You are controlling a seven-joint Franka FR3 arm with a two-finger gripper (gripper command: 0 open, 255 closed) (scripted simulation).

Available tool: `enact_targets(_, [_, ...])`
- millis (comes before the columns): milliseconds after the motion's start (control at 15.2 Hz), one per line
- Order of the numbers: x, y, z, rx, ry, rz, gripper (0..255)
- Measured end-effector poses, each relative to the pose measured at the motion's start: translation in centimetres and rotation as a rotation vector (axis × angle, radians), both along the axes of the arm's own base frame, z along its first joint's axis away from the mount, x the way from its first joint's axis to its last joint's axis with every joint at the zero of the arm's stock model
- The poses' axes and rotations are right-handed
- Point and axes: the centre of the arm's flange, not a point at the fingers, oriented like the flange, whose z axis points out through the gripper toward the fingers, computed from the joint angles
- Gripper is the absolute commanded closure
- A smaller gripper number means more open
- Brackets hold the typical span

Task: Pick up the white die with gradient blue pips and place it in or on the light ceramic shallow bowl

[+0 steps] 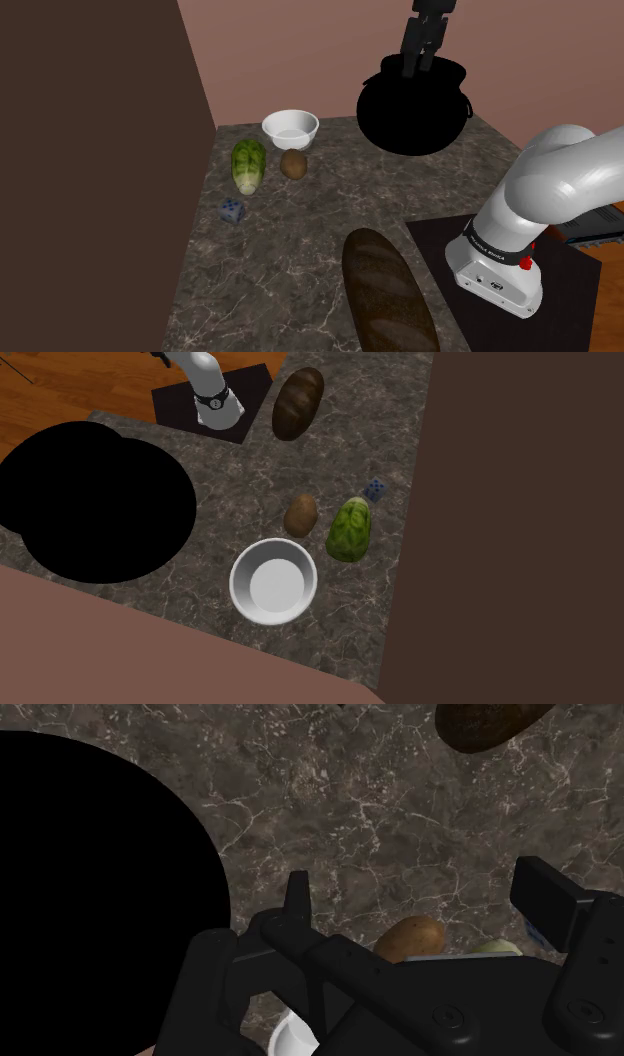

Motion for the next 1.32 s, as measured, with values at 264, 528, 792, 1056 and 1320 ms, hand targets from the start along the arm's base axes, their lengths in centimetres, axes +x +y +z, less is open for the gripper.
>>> enact_targets(264, [1.0,2.2,-1.5,-0.005,-0.001,0.0,0])
enact_targets(528, [3.0,6.1,-4.1,-0.015,-0.003,-0.001,0])
enact_targets(792, [5.3,9.9,-7.3,-0.025,-0.007,-0.003,0])
enact_targets(1056, [8.0,13.4,-10.4,-0.035,-0.011,-0.004,0])
enact_targets(1320, [9.7,17.7,-13.2,-0.045,-0.014,-0.005,0])
